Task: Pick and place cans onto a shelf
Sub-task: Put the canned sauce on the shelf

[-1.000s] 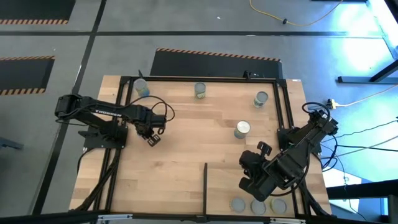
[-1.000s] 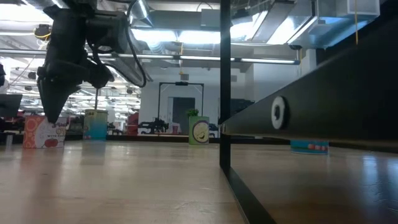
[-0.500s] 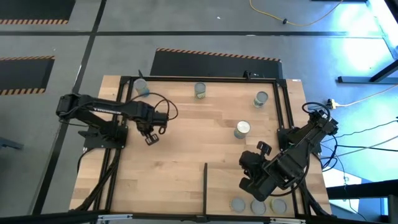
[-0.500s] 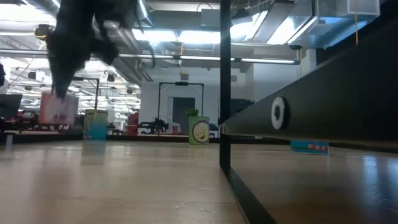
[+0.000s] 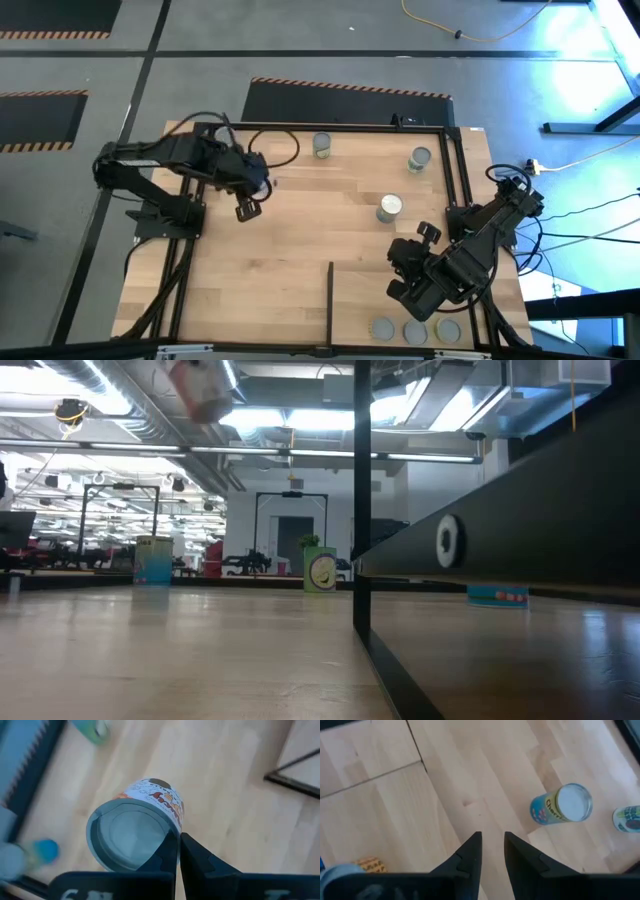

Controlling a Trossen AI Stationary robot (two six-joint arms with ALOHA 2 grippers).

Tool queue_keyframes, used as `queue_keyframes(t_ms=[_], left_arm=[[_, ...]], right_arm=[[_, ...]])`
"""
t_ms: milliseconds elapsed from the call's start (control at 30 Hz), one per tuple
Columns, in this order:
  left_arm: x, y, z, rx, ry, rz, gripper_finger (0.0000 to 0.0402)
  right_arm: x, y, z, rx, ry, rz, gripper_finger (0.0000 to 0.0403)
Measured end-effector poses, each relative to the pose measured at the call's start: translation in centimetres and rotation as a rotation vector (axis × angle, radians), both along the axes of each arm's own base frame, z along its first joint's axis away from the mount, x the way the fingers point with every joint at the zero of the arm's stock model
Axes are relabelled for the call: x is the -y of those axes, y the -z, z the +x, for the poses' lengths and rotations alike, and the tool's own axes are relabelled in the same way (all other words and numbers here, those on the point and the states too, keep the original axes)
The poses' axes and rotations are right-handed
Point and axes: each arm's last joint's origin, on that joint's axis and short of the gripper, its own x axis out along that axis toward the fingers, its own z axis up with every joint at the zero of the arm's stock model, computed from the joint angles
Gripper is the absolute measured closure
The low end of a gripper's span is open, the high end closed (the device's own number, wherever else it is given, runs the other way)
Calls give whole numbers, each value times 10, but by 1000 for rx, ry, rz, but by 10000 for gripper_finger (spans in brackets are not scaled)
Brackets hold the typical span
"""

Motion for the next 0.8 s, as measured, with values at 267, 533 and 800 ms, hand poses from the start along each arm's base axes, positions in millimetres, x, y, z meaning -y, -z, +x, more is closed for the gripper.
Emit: queue_keyframes(t_ms=[267, 533, 800], left_arm=[[5, -37, 44, 58, 130, 129, 401], [35, -42, 104, 119, 442, 93, 401], [76, -20, 129, 150, 670, 8, 401]], right_arm=[[10, -15, -9, 84, 51, 29, 318], [21, -31, -19, 164, 57, 26, 318], [33, -46, -28, 256, 55, -11, 318]])
